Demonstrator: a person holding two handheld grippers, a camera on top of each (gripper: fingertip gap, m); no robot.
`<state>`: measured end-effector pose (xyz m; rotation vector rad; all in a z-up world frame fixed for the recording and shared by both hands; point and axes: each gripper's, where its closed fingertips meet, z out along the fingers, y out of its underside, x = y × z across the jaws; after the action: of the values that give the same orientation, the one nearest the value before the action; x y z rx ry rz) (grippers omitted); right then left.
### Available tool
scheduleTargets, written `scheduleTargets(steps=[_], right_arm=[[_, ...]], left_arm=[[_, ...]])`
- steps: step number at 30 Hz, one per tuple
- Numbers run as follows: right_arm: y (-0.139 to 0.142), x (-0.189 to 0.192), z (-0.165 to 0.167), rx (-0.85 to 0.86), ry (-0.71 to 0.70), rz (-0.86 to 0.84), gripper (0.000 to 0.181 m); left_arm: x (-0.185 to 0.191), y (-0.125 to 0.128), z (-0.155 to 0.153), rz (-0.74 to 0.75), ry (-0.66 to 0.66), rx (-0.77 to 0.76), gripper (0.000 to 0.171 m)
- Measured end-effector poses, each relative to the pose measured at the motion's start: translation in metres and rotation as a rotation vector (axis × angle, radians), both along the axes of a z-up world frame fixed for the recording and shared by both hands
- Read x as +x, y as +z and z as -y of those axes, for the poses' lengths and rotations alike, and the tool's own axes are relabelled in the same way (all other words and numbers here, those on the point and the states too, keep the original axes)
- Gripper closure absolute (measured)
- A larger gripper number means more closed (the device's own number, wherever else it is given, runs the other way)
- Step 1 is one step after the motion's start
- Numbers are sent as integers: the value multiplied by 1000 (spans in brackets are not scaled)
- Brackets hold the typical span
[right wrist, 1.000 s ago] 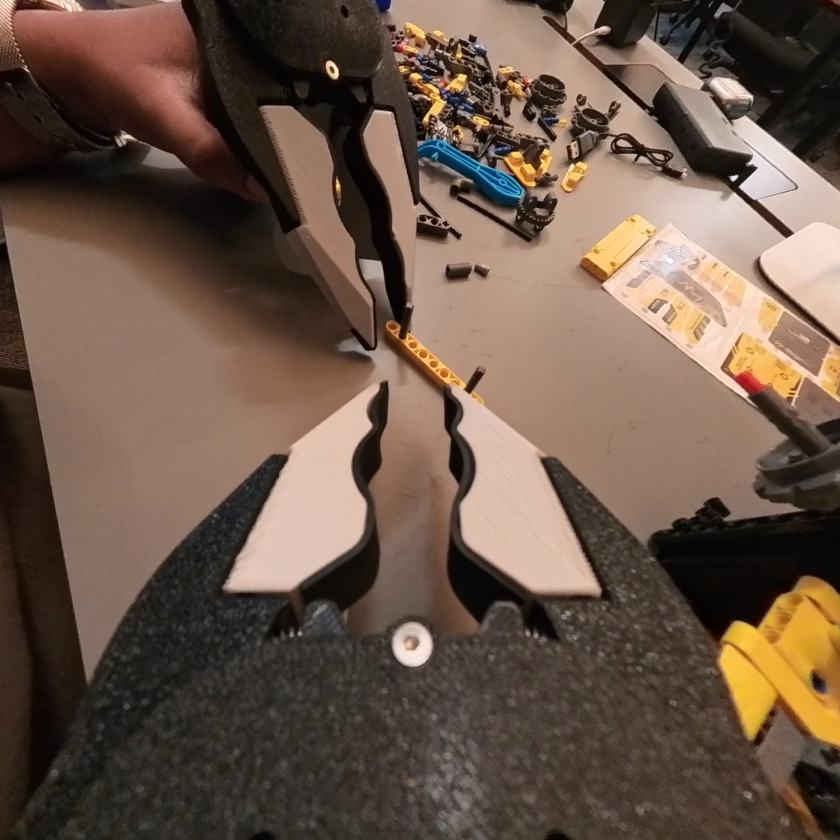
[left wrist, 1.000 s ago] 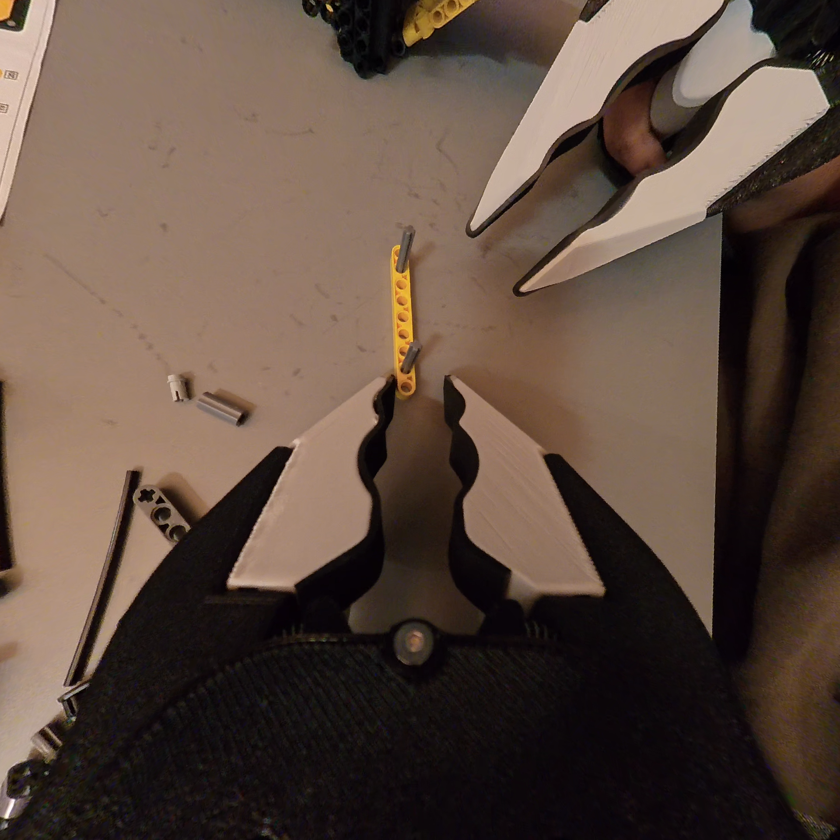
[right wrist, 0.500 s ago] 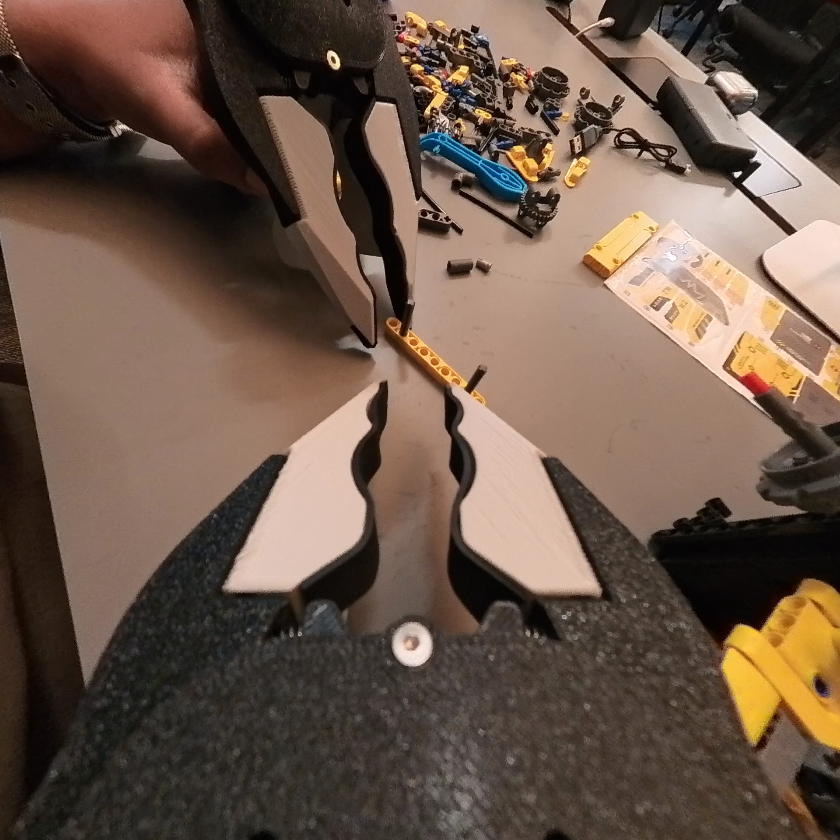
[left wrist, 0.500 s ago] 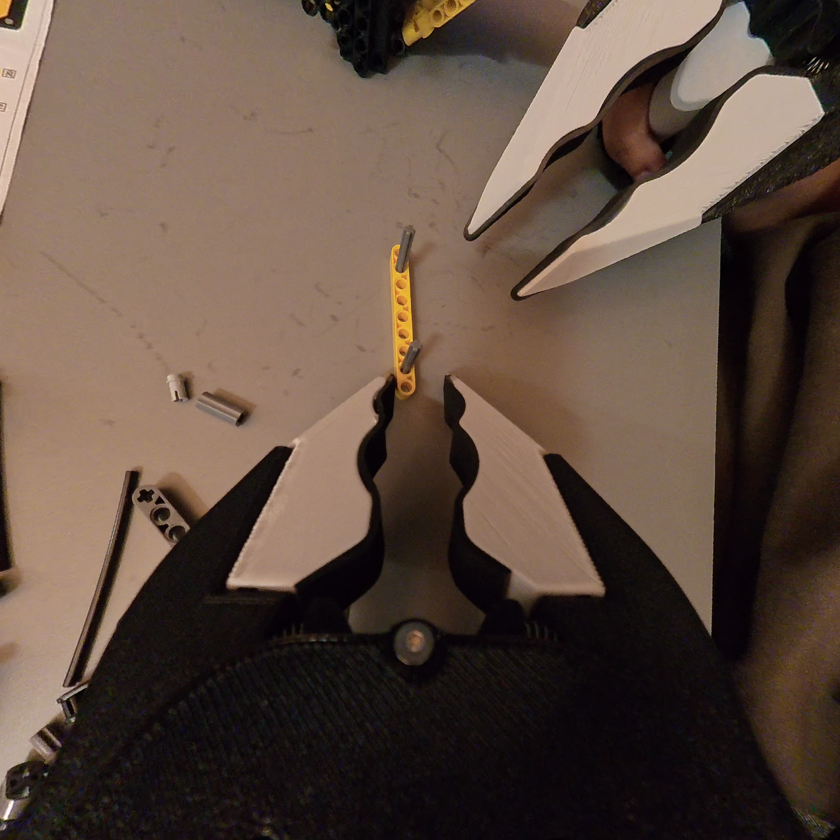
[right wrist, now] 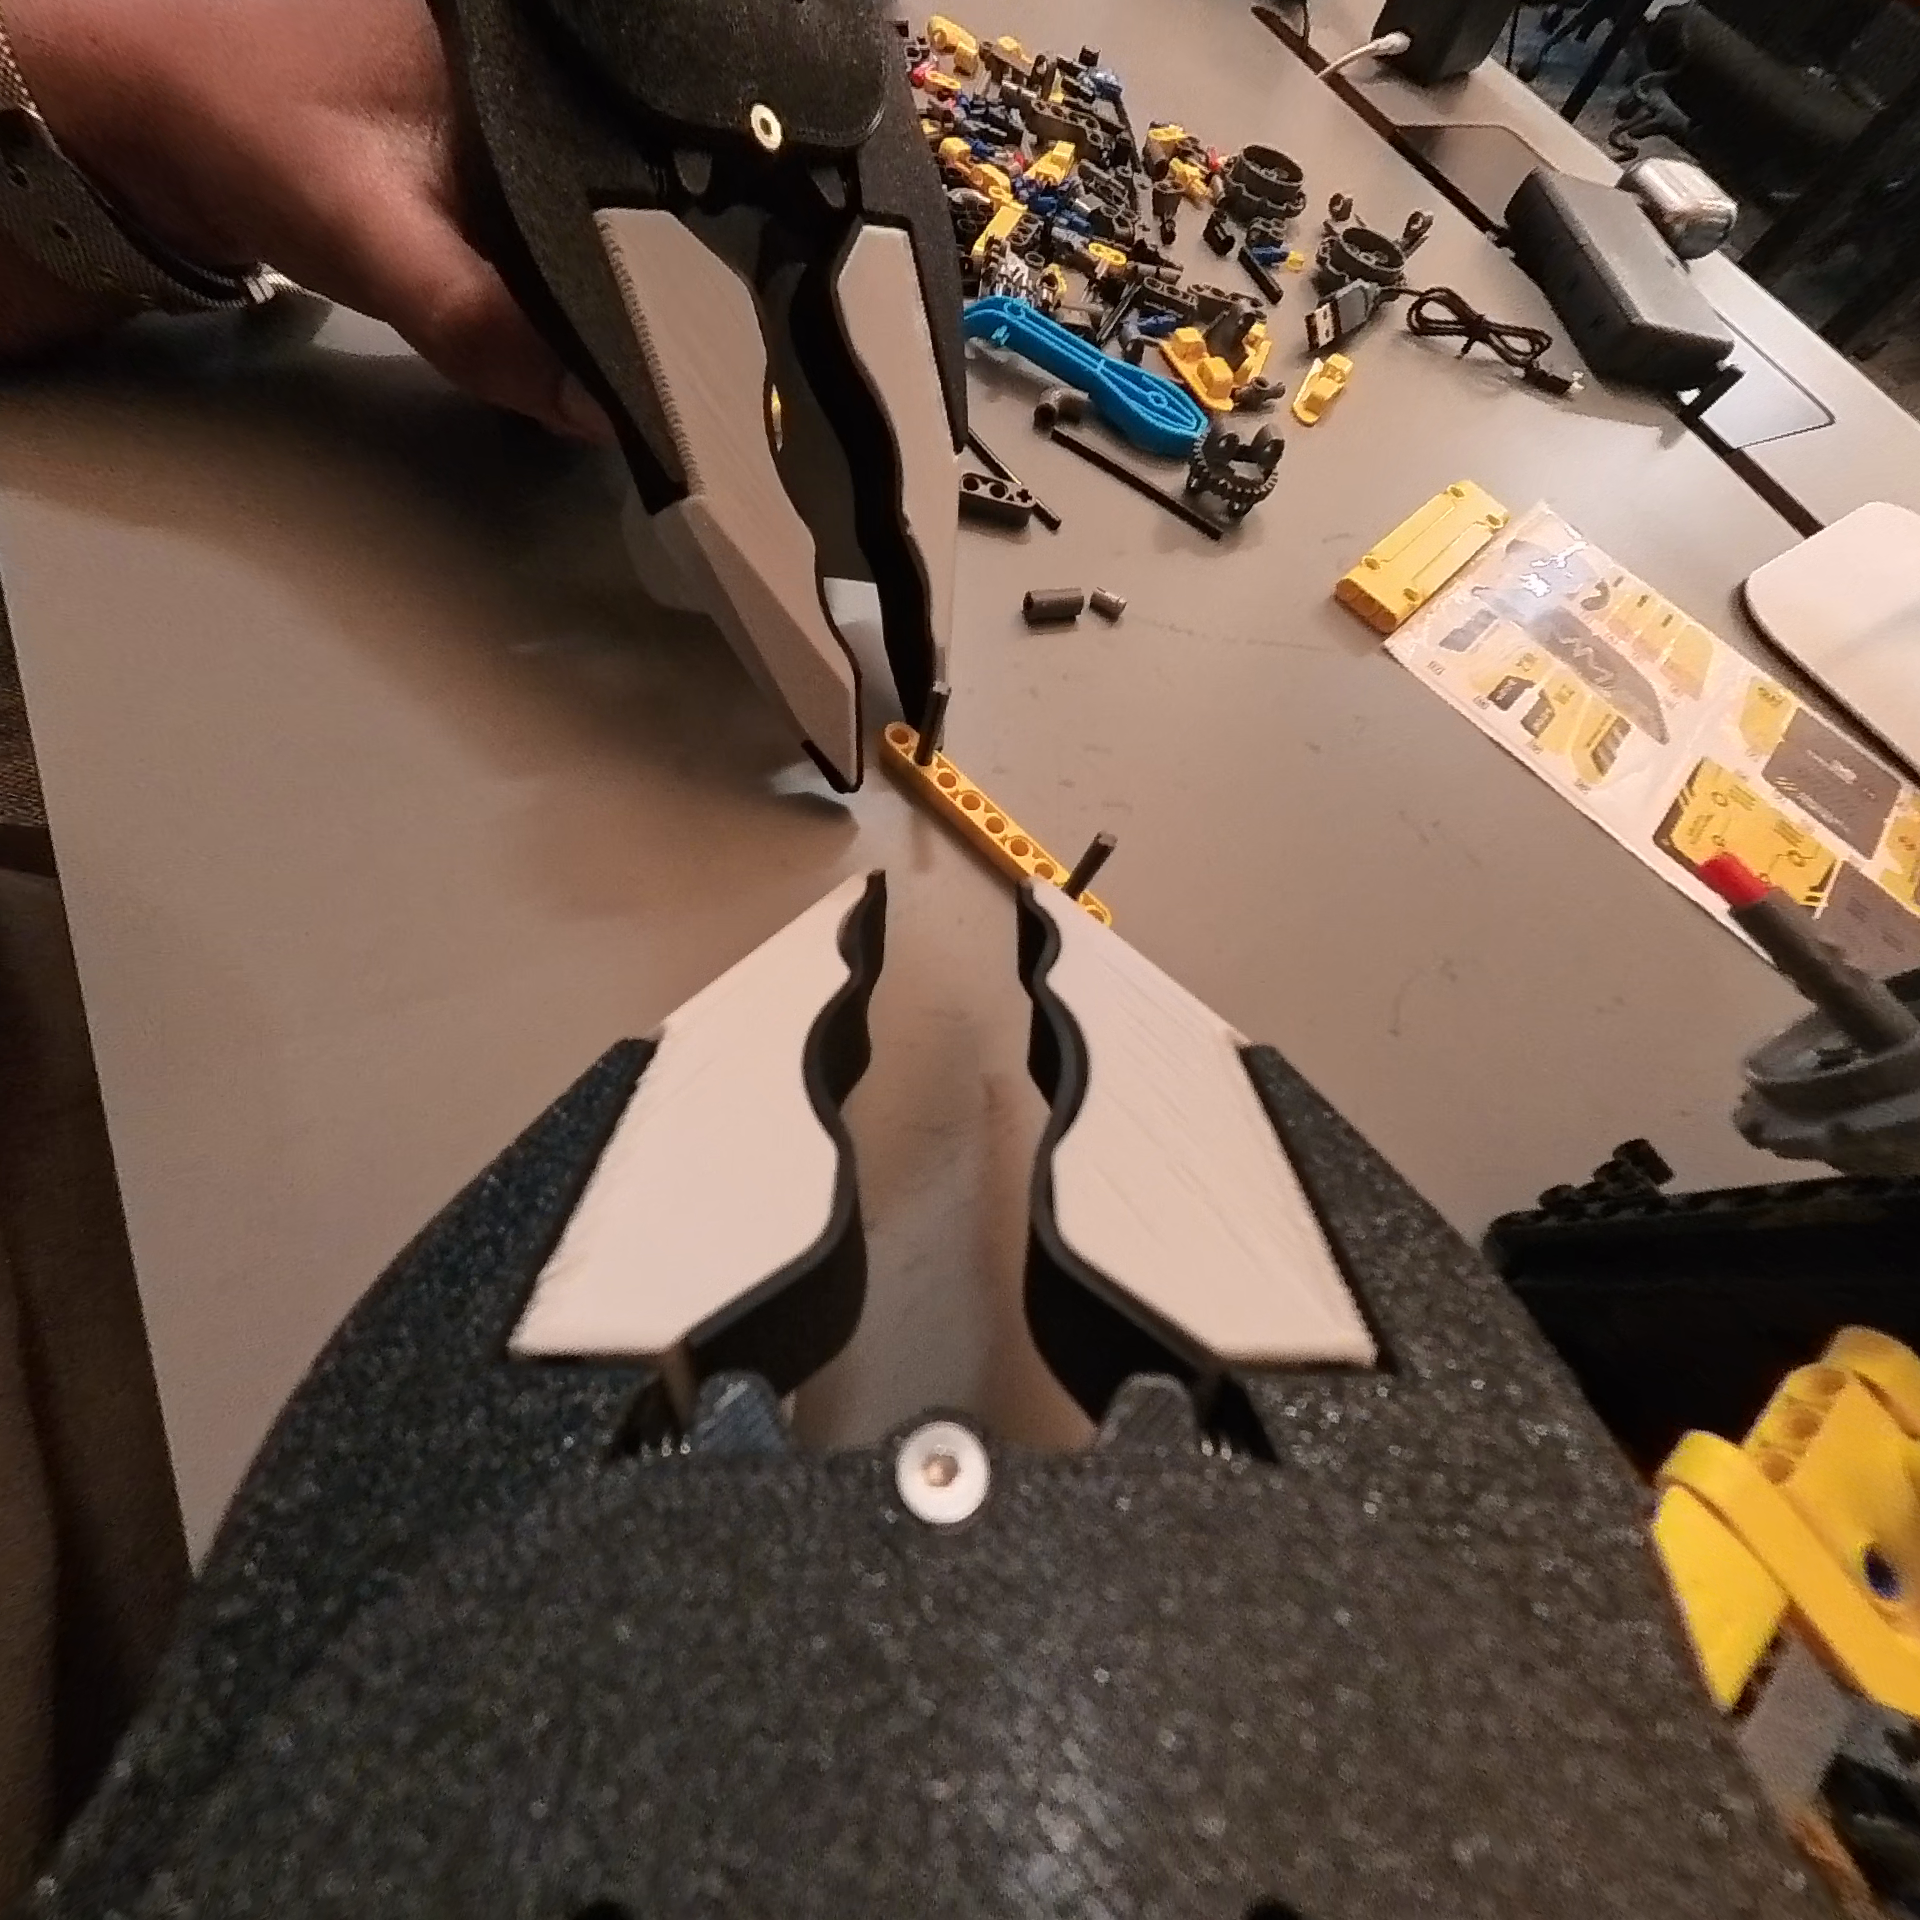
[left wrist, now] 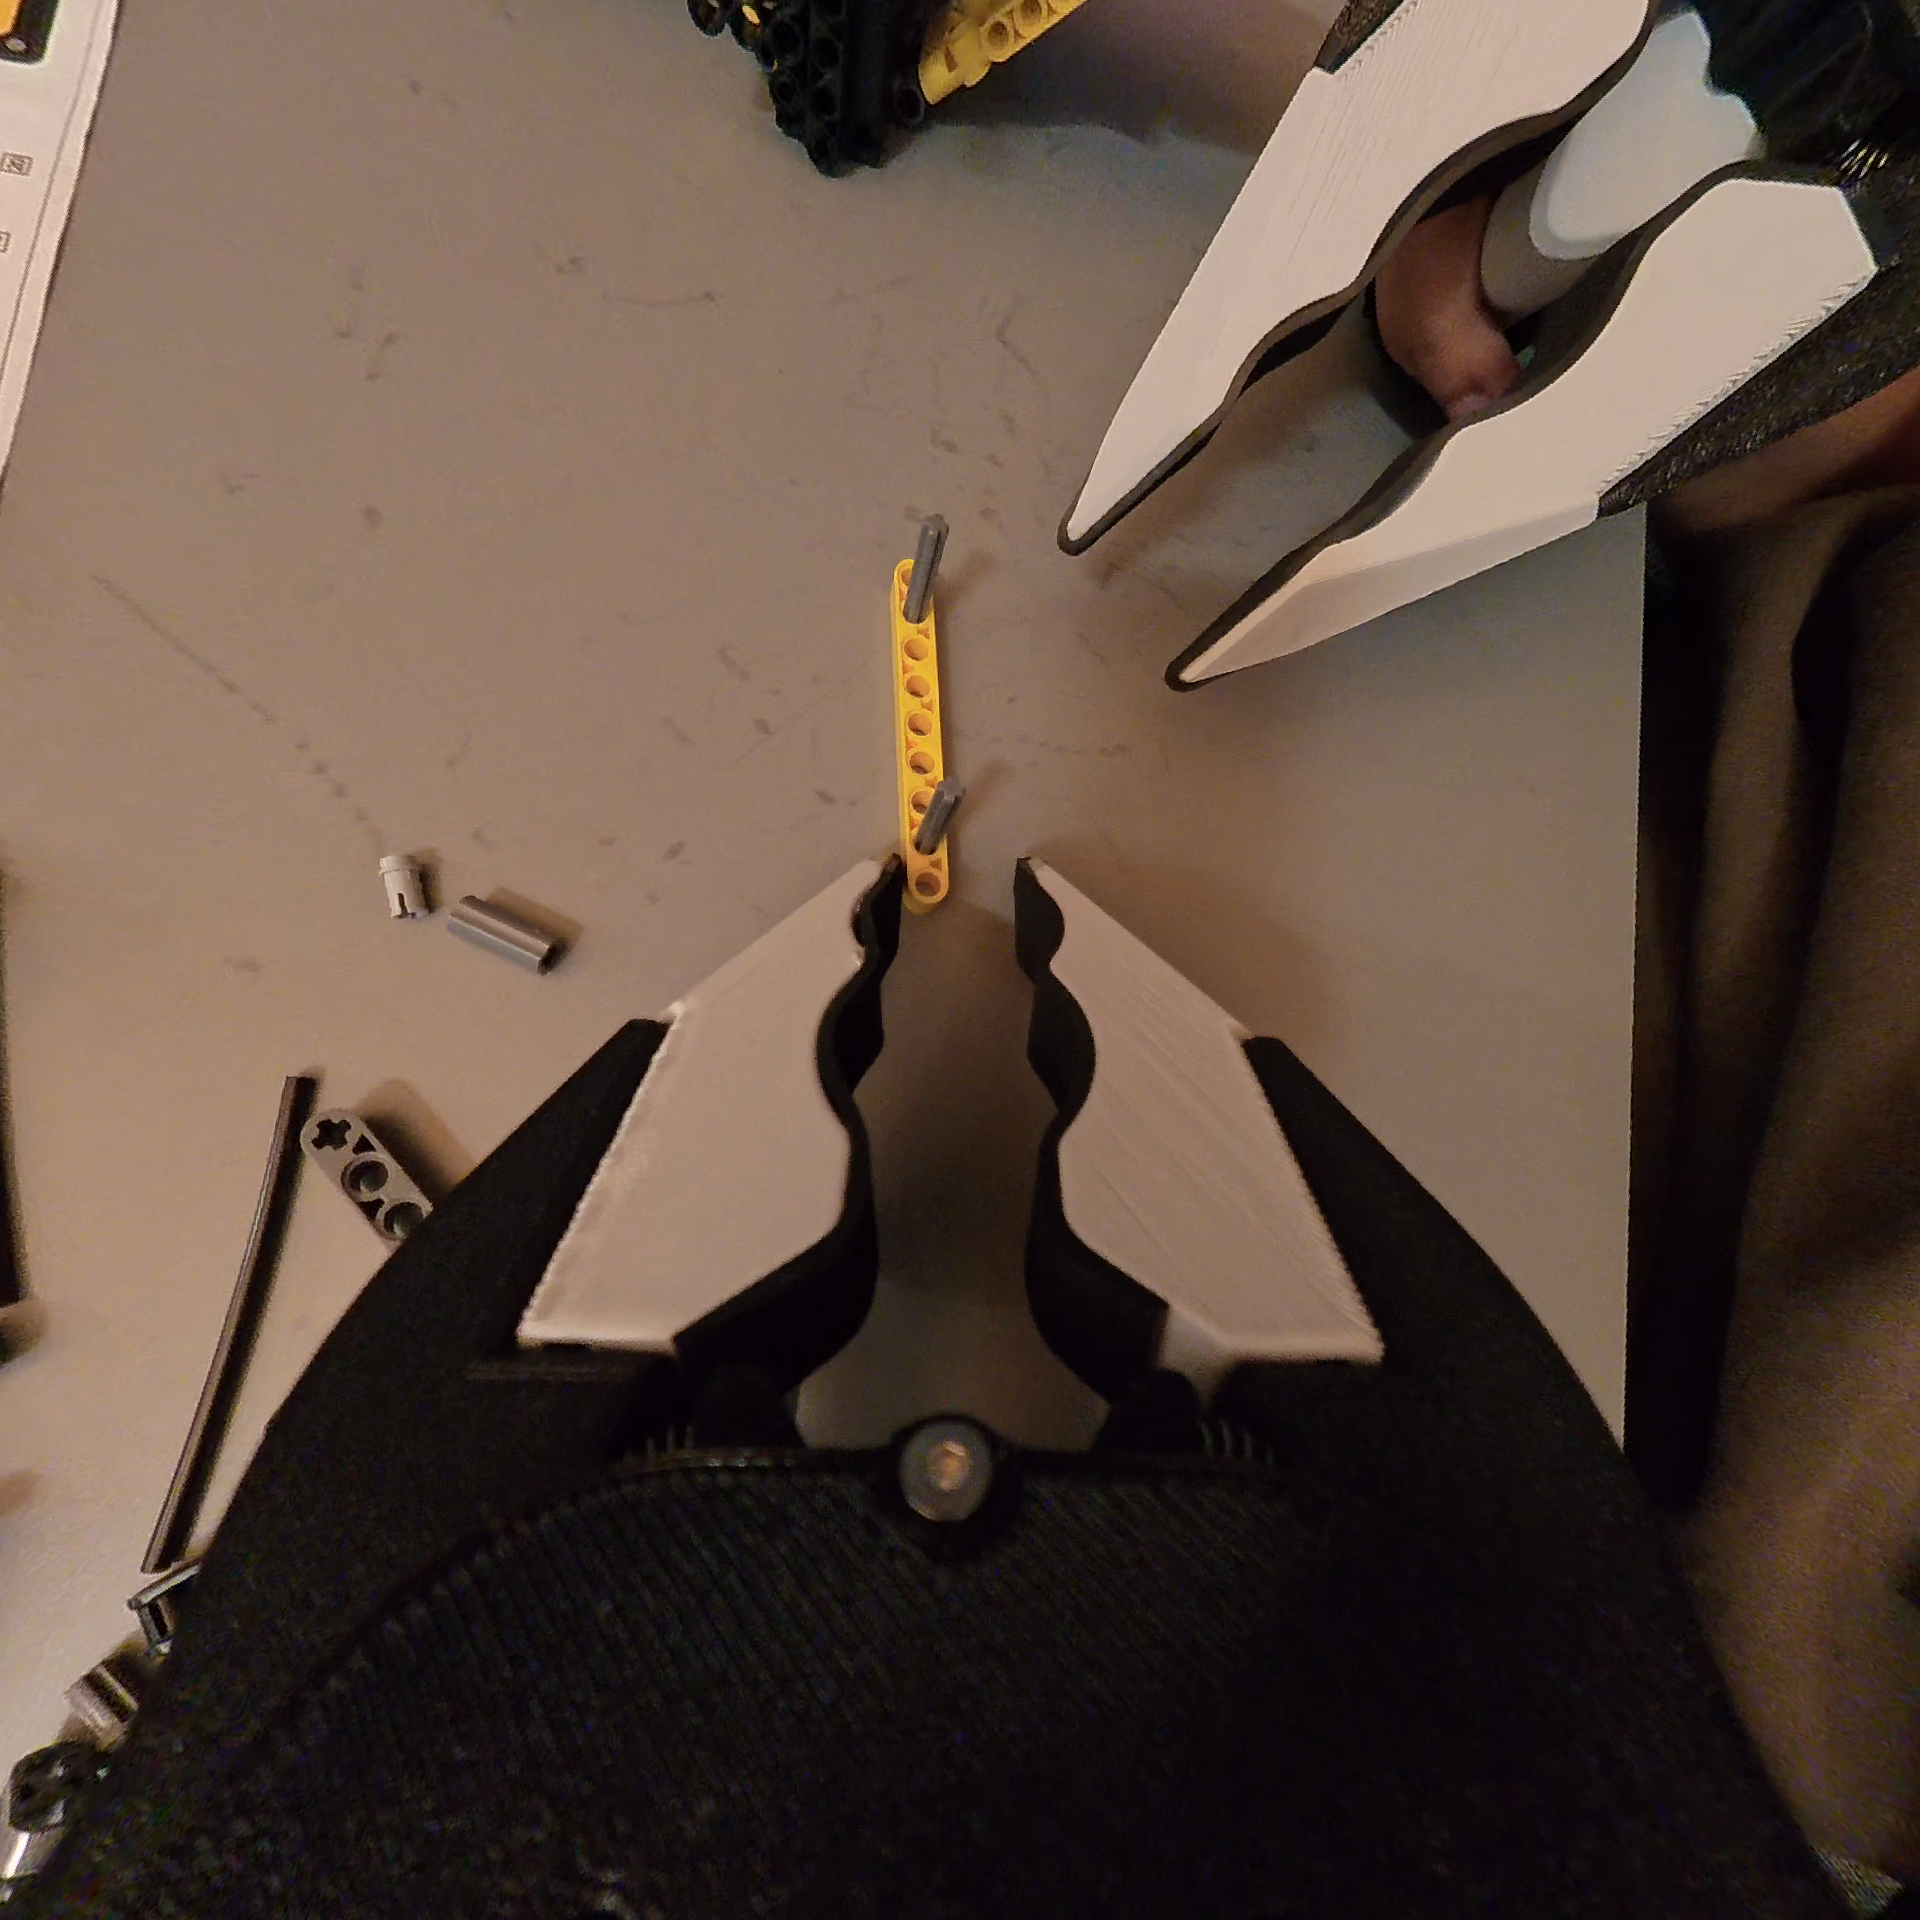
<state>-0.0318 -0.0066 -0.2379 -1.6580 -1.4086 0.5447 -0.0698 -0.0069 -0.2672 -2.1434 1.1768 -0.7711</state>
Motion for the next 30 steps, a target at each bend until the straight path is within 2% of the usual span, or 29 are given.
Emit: scheduleTargets(steps=[9,16,19,22,27,30], right_arm=[[0,0,0,1,1,1,157],[0,0,0,2,1,0,157],[0,0,0,1,1,-1,157],[0,0,0,0,1,-3,157],[1,0,0,-4,1,-7,157],[1,0,0,-7,2,-9,156]], left_arm=[[0,0,0,0,-1,-1,149],[1,1,3,13,-10,-5,142],[0,5,2,32,-3,5,136],[-2,15,5,84,-28,20,123],[-23,41,-16,159,85,130,122],[-54,65,-41,167,270,300,131]])
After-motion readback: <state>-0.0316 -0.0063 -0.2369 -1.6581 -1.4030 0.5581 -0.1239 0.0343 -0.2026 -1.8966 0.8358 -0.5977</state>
